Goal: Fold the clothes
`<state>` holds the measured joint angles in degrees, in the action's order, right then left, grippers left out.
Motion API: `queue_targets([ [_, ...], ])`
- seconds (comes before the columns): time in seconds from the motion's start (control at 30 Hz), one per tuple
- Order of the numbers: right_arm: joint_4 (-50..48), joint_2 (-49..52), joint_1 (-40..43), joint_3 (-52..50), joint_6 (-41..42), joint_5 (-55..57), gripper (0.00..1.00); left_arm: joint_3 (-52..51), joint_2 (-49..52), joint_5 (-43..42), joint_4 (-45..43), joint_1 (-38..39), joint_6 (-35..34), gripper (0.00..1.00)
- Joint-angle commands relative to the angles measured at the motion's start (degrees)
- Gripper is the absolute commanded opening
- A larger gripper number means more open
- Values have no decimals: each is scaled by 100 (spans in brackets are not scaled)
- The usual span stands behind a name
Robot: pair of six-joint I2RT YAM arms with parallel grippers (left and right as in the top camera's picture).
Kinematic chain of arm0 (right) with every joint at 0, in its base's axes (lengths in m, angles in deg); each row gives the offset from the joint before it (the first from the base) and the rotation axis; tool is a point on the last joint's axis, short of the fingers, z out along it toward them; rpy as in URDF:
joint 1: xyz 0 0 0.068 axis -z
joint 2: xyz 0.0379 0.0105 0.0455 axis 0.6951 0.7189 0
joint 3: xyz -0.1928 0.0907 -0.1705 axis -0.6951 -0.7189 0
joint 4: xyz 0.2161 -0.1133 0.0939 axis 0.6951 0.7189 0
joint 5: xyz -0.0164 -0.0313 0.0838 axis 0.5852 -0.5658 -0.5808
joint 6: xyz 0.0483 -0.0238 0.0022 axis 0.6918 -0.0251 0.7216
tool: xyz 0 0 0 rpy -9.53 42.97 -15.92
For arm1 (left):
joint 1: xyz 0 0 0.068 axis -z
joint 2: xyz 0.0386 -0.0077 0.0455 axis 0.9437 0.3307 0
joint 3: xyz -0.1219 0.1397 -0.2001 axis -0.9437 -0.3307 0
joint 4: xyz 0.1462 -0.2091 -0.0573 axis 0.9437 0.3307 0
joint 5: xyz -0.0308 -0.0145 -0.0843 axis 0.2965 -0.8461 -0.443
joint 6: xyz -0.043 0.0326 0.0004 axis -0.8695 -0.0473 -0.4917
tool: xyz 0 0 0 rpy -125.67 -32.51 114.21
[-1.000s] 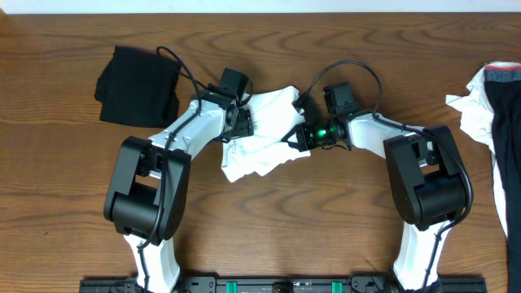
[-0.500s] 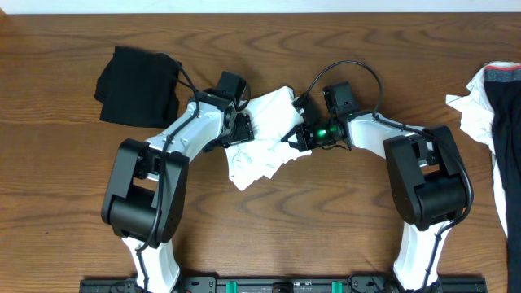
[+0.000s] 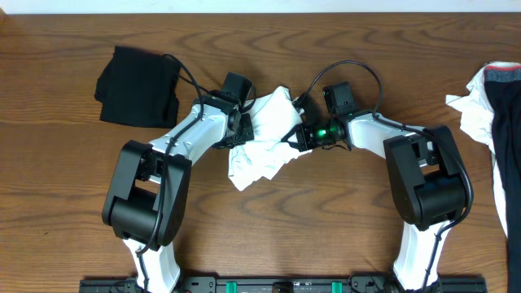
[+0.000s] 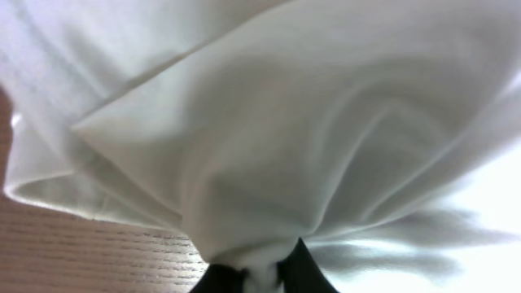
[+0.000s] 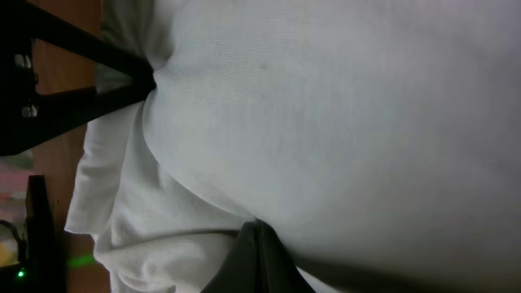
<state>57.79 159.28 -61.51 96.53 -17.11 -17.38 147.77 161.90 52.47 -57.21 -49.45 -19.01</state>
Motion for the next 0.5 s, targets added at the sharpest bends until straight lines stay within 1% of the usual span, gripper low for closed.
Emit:
queue_targets([
  [0.0,68,28,-22,-26,-118,640,2,-302,361,619,219,-44,461,6],
  [0.1,179,-258,66,57,-116,667,3,-192,297,717,229,-44,719,6],
  [0.2,267,-1003,286,81,-31,791,8,-74,59,787,227,-44,857,6],
  [0.23,330,-1263,369,81,42,960,11,-39,-68,815,229,-44,881,6],
  [0.27,435,-1554,470,81,109,1217,17,-26,-201,820,225,-44,907,6],
  [0.3,557,-1814,564,81,151,1469,29,-24,-372,822,197,-44,979,6],
  [0.33,730,-2100,673,81,151,1757,45,-22,-529,822,157,-44,1071,6],
  [0.37,918,-2356,776,81,144,2013,75,-17,-719,822,92,-44,1158,6],
  [0.4,1110,-2599,874,79,142,2291,99,-17,-883,826,9,-44,1158,6],
  [0.47,1353,-2929,1019,79,142,2710,99,-17,-1196,826,-192,-44,1156,6],
])
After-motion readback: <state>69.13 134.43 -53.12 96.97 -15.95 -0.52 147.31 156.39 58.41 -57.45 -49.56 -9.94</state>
